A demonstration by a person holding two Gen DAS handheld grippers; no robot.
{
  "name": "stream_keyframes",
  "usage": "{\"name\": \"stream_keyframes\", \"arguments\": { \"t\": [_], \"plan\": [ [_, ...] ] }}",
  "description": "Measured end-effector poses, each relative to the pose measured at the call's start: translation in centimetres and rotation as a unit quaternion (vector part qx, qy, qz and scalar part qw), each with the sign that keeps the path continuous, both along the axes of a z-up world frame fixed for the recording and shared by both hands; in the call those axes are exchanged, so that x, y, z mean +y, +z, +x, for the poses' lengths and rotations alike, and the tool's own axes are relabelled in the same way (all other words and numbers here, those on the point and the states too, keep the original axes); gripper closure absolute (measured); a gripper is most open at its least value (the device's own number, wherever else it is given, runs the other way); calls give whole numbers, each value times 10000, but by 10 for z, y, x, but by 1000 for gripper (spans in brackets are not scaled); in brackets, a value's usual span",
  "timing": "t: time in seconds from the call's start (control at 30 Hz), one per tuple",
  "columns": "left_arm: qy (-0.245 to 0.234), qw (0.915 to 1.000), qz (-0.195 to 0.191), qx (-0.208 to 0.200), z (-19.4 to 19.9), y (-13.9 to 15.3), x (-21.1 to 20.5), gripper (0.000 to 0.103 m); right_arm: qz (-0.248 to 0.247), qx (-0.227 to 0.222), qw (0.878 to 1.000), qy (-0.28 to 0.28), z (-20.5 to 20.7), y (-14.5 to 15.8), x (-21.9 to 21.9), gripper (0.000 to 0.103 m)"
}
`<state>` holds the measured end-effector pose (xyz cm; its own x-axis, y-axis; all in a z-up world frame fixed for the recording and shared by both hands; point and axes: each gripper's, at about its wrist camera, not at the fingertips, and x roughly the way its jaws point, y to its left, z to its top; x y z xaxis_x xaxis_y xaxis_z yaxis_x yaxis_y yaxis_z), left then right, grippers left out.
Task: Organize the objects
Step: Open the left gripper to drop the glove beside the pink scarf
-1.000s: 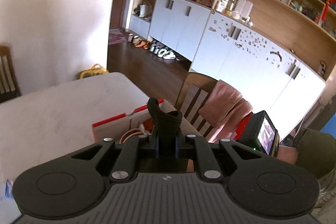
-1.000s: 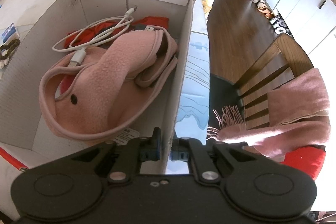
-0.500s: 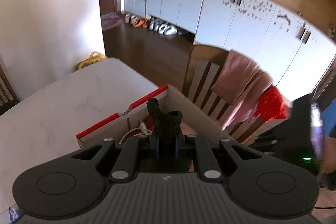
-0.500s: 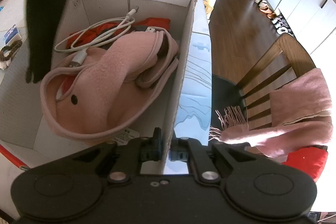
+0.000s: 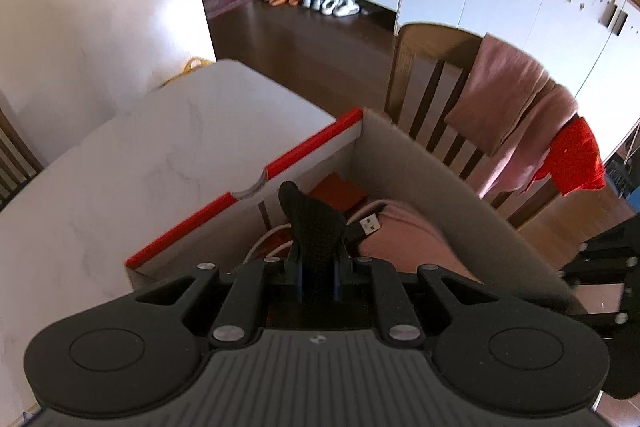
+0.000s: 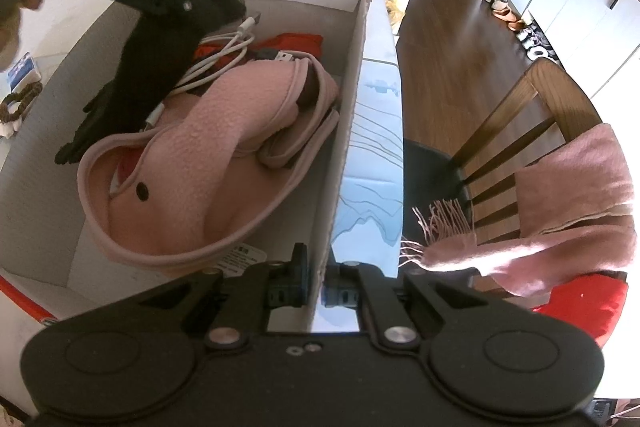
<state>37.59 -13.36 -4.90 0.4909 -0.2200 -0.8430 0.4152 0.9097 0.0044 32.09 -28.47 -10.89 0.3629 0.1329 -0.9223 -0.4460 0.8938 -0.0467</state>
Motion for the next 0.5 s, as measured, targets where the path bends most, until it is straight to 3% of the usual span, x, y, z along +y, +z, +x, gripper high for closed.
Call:
{"name": "stream_keyframes", "arguments": {
  "t": [0.5],
  "plan": [
    [124,9992,36,377,15,-28,0,90,-9,5,10000,-57,-2,1,-1,98]
  ]
}}
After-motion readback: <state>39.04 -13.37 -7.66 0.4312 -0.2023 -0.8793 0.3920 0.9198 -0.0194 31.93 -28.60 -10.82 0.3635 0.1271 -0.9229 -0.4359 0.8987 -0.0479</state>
